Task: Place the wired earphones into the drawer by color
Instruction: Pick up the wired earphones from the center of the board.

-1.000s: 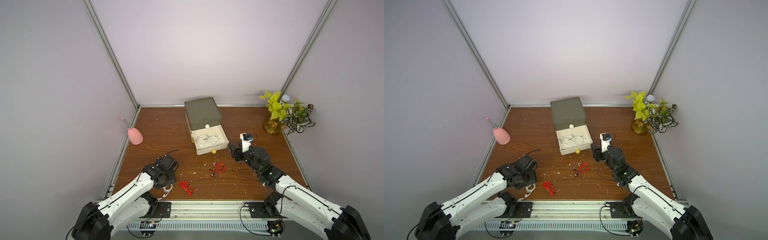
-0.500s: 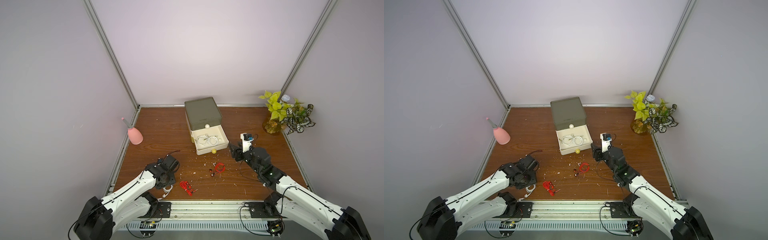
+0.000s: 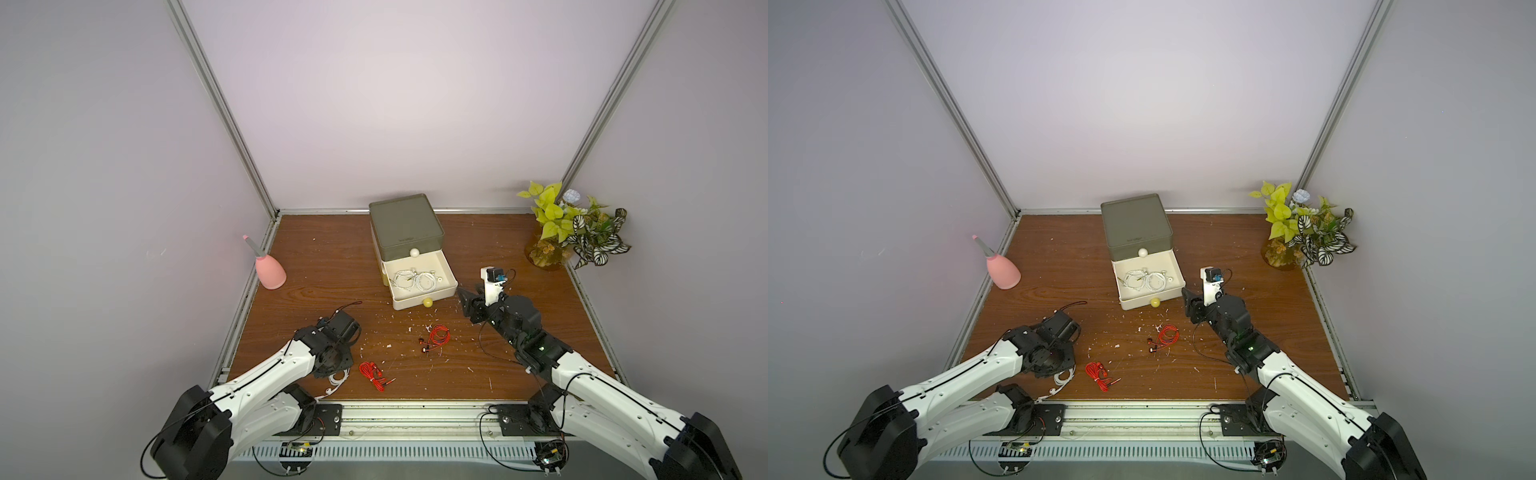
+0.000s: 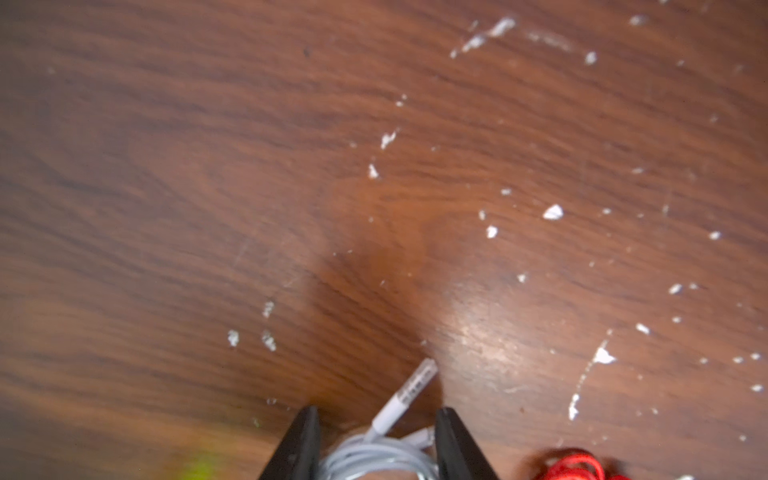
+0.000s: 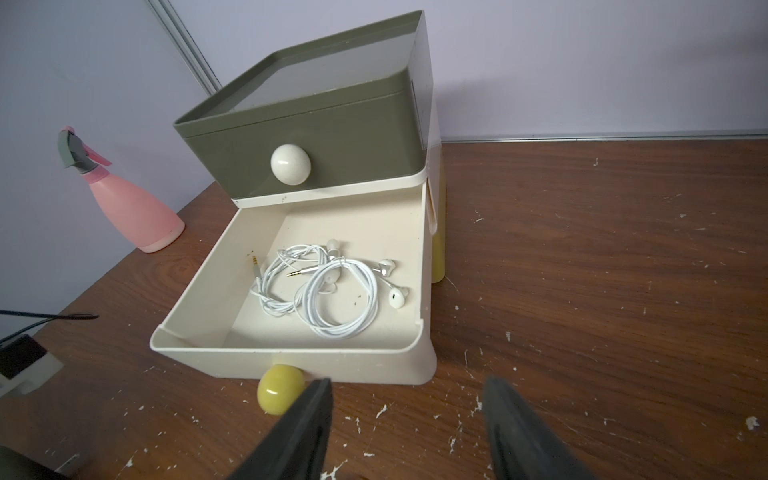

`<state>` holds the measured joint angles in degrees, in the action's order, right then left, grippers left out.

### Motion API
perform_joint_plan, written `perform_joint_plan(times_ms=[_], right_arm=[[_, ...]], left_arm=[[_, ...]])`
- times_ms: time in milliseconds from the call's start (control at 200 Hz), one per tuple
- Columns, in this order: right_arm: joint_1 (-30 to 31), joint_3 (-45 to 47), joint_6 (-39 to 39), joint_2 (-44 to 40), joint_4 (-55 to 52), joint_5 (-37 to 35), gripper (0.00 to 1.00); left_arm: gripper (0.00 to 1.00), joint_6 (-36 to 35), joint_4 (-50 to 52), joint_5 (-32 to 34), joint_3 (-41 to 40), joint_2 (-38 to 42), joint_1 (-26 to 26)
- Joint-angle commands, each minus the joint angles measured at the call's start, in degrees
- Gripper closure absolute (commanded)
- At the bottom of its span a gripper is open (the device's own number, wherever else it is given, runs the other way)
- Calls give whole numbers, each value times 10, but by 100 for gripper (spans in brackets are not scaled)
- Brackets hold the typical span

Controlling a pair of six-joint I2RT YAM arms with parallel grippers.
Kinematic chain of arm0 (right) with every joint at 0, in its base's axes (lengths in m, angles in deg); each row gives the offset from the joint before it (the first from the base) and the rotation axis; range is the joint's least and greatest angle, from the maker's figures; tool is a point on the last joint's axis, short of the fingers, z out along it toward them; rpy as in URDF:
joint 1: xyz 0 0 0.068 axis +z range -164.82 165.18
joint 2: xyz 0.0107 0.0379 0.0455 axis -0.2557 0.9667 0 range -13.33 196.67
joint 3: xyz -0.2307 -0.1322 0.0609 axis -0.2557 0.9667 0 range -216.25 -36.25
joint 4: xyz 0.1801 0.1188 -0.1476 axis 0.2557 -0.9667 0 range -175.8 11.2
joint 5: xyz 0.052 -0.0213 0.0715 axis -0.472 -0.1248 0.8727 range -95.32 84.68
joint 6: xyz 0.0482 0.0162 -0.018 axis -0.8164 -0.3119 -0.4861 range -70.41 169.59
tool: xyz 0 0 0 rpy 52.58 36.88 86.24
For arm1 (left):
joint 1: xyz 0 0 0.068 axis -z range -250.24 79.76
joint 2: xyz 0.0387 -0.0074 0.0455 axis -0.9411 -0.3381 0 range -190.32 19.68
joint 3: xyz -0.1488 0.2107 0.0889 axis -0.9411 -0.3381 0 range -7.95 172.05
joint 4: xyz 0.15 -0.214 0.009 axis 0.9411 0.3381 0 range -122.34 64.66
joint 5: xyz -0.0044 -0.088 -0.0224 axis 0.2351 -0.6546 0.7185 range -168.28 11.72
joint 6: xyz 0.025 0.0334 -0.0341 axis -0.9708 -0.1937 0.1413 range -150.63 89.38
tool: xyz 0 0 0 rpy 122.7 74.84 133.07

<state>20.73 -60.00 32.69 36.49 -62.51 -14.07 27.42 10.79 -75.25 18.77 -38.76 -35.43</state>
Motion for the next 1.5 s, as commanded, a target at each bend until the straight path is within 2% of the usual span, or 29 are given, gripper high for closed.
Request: perform_joint_plan(times_ms=[0,160,390,520,691,1126,1496], right_arm=[[-2,0,2,-8,22,-5,36],[-1,1,1,-9,23,-4,36],[-1,1,0,-9,23,-2,36],[-2,2,0,-10,24,-2,36],[-2,2,-1,-10,23,0,36],[-2,4,0,-16,24,0,36],[-2,8,-1,-17,29,-6,36]], left_arm=[[63,-4,-7,5,-4,-4,5],[75,-5,-16,2,-6,-4,6],[84,-4,-18,3,-7,-3,5],[80,-3,-17,5,-7,-1,5],[80,-1,-23,5,-10,-1,5],[100,0,-42,8,-15,-9,5],[100,-7,-41,32,15,40,5]])
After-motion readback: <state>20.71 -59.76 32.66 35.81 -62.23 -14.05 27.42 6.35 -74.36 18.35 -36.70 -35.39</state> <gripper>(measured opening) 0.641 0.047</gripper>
